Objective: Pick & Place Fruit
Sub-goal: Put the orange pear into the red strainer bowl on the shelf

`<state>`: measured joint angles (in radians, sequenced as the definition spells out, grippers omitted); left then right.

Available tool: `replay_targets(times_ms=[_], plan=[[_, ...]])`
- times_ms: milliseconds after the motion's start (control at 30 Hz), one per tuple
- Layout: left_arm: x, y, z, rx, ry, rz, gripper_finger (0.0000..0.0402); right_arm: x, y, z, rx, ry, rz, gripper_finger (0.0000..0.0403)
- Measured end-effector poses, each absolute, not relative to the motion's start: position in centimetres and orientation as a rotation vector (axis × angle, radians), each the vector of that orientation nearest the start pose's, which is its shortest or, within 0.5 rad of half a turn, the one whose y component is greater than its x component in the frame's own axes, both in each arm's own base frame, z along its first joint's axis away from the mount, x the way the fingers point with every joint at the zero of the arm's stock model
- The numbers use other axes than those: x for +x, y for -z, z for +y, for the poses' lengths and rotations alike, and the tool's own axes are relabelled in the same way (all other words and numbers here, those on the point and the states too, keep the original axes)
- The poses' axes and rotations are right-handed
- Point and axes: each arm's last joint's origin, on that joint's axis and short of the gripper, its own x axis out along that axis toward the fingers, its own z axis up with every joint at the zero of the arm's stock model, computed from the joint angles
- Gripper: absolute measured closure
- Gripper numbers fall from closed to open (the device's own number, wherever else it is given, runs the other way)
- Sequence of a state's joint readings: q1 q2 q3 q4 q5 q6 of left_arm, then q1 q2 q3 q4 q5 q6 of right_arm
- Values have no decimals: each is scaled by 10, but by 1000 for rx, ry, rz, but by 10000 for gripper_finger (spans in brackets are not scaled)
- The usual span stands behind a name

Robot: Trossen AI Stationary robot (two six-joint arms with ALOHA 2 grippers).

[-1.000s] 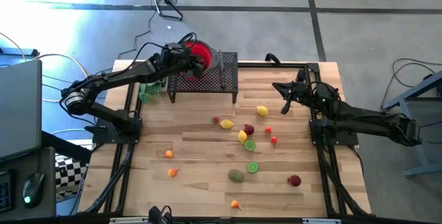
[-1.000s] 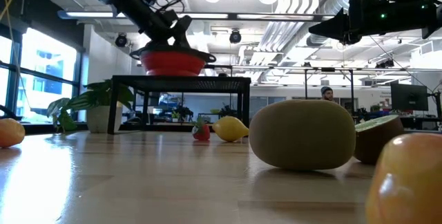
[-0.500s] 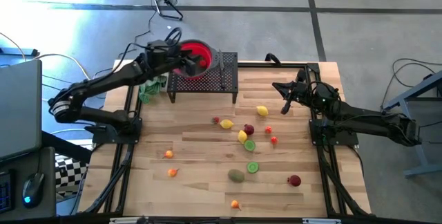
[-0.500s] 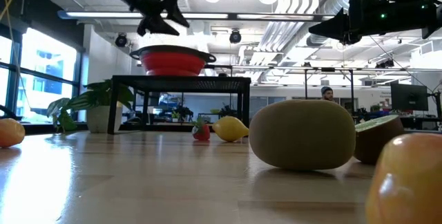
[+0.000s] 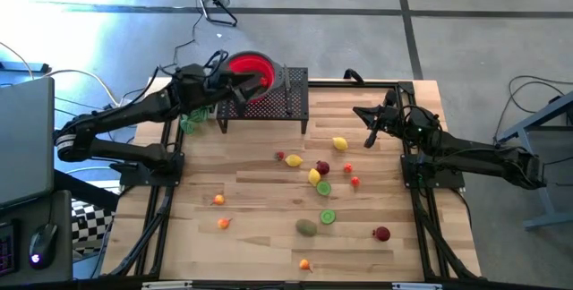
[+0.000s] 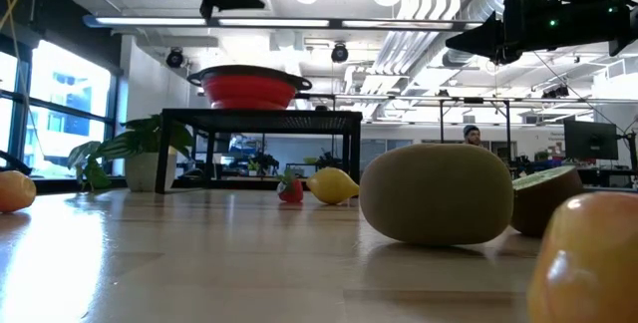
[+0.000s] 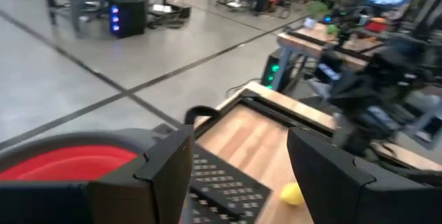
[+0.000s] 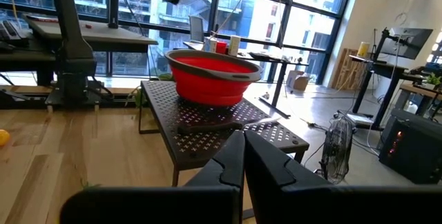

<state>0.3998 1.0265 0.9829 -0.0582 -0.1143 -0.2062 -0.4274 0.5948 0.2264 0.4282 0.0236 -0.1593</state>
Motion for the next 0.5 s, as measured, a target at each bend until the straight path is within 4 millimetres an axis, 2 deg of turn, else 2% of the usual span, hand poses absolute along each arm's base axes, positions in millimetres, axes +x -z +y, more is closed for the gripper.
replay_targets(times_ms=[500], plan=[[213, -363, 44, -271, -359, 148, 172, 134, -225, -62, -169, 455, -24, 399]])
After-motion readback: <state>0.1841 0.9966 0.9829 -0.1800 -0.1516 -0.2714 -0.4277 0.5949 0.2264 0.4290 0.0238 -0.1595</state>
